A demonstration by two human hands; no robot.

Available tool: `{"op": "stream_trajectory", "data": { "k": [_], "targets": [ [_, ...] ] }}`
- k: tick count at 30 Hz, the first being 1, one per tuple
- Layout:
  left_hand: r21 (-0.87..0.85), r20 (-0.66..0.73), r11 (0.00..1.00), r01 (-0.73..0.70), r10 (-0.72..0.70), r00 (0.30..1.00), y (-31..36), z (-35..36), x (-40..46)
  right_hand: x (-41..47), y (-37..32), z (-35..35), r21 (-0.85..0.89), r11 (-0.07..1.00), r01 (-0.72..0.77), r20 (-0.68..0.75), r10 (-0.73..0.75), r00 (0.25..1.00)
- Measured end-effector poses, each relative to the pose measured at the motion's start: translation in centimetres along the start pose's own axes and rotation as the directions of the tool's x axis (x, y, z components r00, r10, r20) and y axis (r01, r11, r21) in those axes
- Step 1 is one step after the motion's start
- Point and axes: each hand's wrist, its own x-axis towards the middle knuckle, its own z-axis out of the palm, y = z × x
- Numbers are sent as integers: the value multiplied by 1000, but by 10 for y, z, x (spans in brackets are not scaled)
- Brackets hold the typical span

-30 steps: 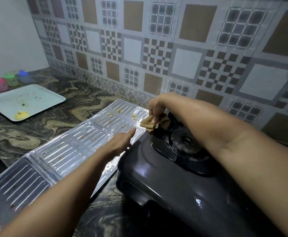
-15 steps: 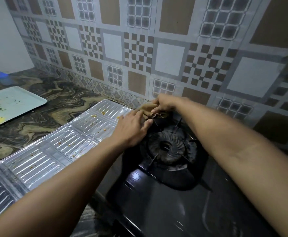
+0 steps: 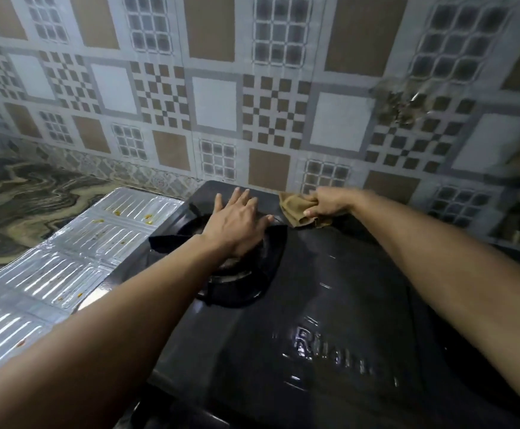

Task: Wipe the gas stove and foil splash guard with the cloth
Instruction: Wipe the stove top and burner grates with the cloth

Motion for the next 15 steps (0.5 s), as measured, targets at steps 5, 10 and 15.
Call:
{"op": "stream_trajectory", "data": {
  "k": [5,10,15],
  "targets": [
    [-11,99,1000,-7,8,995,31,15,3,-40,0,23,-137,990,12,8,-11,1000],
    [39,57,999,26,-29,998,32,27,3,-107,-25,45,-158,975,159,-3,-161,987],
    [43,2,998,42,-42,999,32,30,1,-158,-40,66,-272,932,239,-77,-269,960]
  ]
}}
